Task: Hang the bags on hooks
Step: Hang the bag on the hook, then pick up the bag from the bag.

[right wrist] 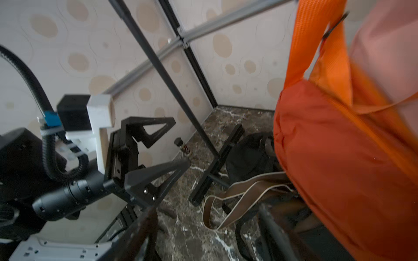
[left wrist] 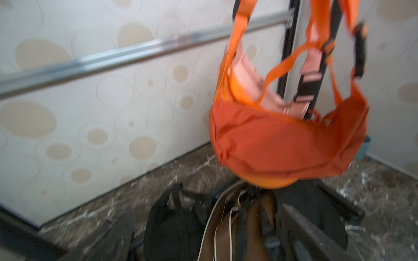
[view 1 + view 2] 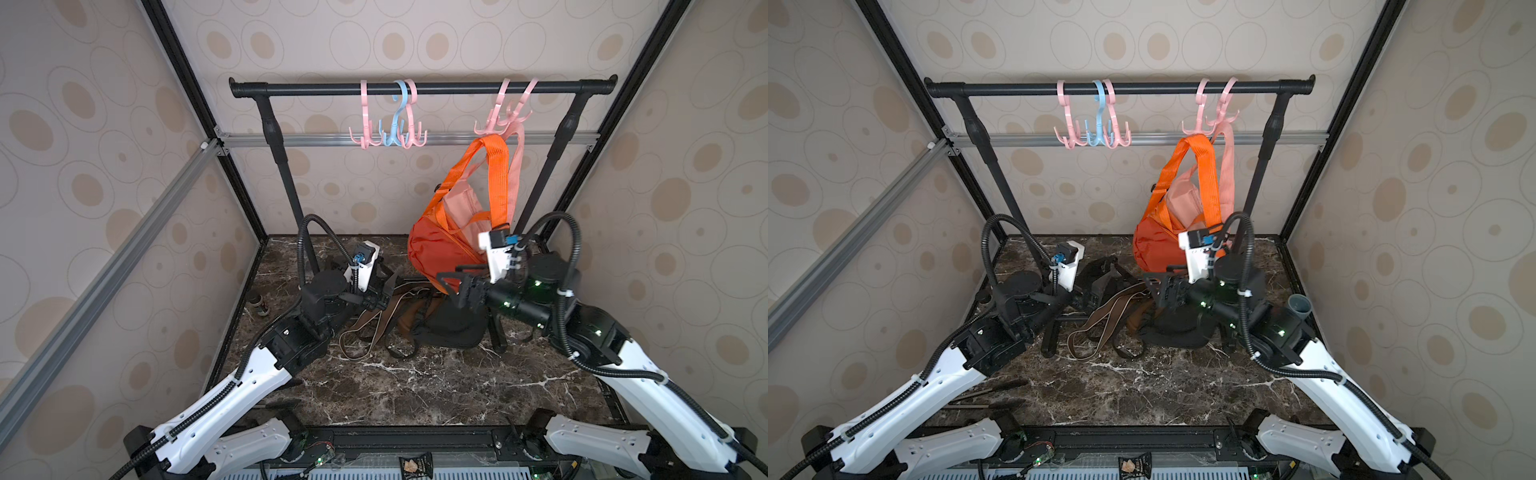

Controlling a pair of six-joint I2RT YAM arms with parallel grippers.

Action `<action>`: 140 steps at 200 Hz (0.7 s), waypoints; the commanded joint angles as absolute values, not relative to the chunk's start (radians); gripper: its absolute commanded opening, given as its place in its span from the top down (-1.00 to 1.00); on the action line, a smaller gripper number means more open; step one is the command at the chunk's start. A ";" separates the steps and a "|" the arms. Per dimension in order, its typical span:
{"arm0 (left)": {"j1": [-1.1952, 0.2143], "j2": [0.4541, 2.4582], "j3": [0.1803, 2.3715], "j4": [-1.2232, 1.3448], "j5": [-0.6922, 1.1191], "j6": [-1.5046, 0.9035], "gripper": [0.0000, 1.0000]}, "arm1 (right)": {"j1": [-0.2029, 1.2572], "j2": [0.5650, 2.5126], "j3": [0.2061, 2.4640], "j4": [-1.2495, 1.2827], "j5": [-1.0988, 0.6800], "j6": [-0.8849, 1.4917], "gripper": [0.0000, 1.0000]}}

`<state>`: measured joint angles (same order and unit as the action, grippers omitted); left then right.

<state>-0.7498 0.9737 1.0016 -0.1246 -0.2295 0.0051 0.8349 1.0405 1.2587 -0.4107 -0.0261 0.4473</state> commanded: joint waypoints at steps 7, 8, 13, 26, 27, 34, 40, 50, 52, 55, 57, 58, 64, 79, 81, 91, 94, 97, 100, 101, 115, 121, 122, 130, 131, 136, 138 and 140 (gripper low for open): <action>-0.740 0.875 0.861 -0.089 -0.304 -0.038 -1.00 | 0.937 1.131 1.082 -0.350 0.037 0.508 -0.40; -0.739 0.872 0.858 -0.088 -0.305 -0.039 -1.00 | 0.939 1.135 1.078 -0.345 0.032 0.510 -0.40; -0.738 0.857 0.838 -0.082 -0.320 -0.042 -1.00 | 0.951 1.156 1.054 -0.316 0.013 0.523 -0.40; -0.739 0.819 0.803 -0.059 -0.365 -0.041 -1.00 | 0.989 1.229 1.003 -0.235 -0.018 0.558 -0.38; -0.739 0.815 0.800 -0.057 -0.367 -0.039 -1.00 | 0.991 1.236 1.002 -0.229 -0.023 0.560 -0.38; -0.739 0.800 0.787 -0.042 -0.396 -0.033 -1.00 | 1.005 1.285 0.990 -0.183 -0.049 0.571 -0.37; -0.738 0.789 0.778 -0.029 -0.430 -0.031 -1.00 | 1.019 1.327 0.992 -0.164 -0.052 0.576 -0.36; -0.737 0.770 0.759 -0.008 -0.475 -0.023 -1.00 | 1.030 1.405 0.995 -0.130 -0.058 0.587 -0.35; -0.738 0.767 0.756 -0.005 -0.485 -0.021 -1.00 | 1.031 1.419 0.995 -0.122 -0.064 0.591 -0.34; -0.737 0.761 0.750 -0.001 -0.497 -0.019 -1.00 | 1.032 1.442 0.997 -0.112 -0.069 0.598 -0.33; -0.737 0.758 0.747 0.002 -0.505 -0.018 -1.00 | 1.031 1.457 0.997 -0.106 -0.071 0.603 -0.33; -0.736 0.756 0.746 0.003 -0.511 -0.017 -1.00 | 1.032 1.463 0.997 -0.103 -0.071 0.604 -0.32; -0.738 0.744 0.736 0.010 -0.540 -0.018 -1.00 | 1.031 1.499 0.995 -0.083 -0.069 0.614 -0.32; -0.738 0.712 0.713 0.028 -0.589 -0.015 -1.00 | 1.031 1.583 0.988 -0.019 -0.058 0.639 -0.31; -0.737 0.708 0.711 0.031 -0.593 -0.014 -1.00 | 1.031 1.595 0.992 -0.019 -0.057 0.640 -0.31; -0.736 0.687 0.698 0.045 -0.612 -0.008 -1.00 | 1.033 1.648 1.013 -0.026 -0.043 0.644 -0.30; -0.737 0.681 0.695 0.048 -0.614 -0.007 -1.00 | 1.033 1.664 1.017 -0.029 -0.037 0.648 -0.29; -0.737 0.676 0.694 0.052 -0.618 -0.005 -1.00 | 1.034 1.675 1.020 -0.029 -0.031 0.652 -0.28; -0.738 0.672 0.691 0.056 -0.620 -0.003 -1.00 | 1.033 1.685 1.022 -0.026 -0.024 0.653 -0.29; -0.737 0.670 0.691 0.056 -0.621 -0.003 -1.00 | 1.033 1.689 1.022 -0.025 -0.021 0.652 -0.28; -0.738 0.660 0.686 0.061 -0.625 0.000 -1.00 | 1.032 1.732 1.020 -0.002 0.026 0.646 -0.29; -0.738 0.661 0.683 0.061 -0.623 0.001 -1.00 | 1.031 1.754 1.030 -0.016 0.051 0.646 -0.28; -0.738 0.661 0.683 0.060 -0.622 0.002 -1.00 | 1.032 1.758 1.032 -0.020 0.055 0.645 -0.28; -0.737 0.663 0.682 0.059 -0.622 0.003 -1.00 | 1.032 1.788 1.051 -0.049 0.082 0.640 -0.28; -0.737 0.663 0.681 0.060 -0.622 0.003 -1.00 | 1.031 1.792 1.054 -0.050 0.084 0.640 -0.28; -0.738 0.663 0.681 0.060 -0.620 0.002 -1.00 | 1.032 1.810 1.062 -0.056 0.087 0.642 -0.28; -0.737 0.664 0.681 0.061 -0.620 0.002 -1.00 | 1.032 1.818 1.066 -0.055 0.086 0.643 -0.27; -0.737 0.664 0.681 0.061 -0.619 0.003 -1.00 | 1.031 1.822 1.067 -0.052 0.084 0.644 -0.27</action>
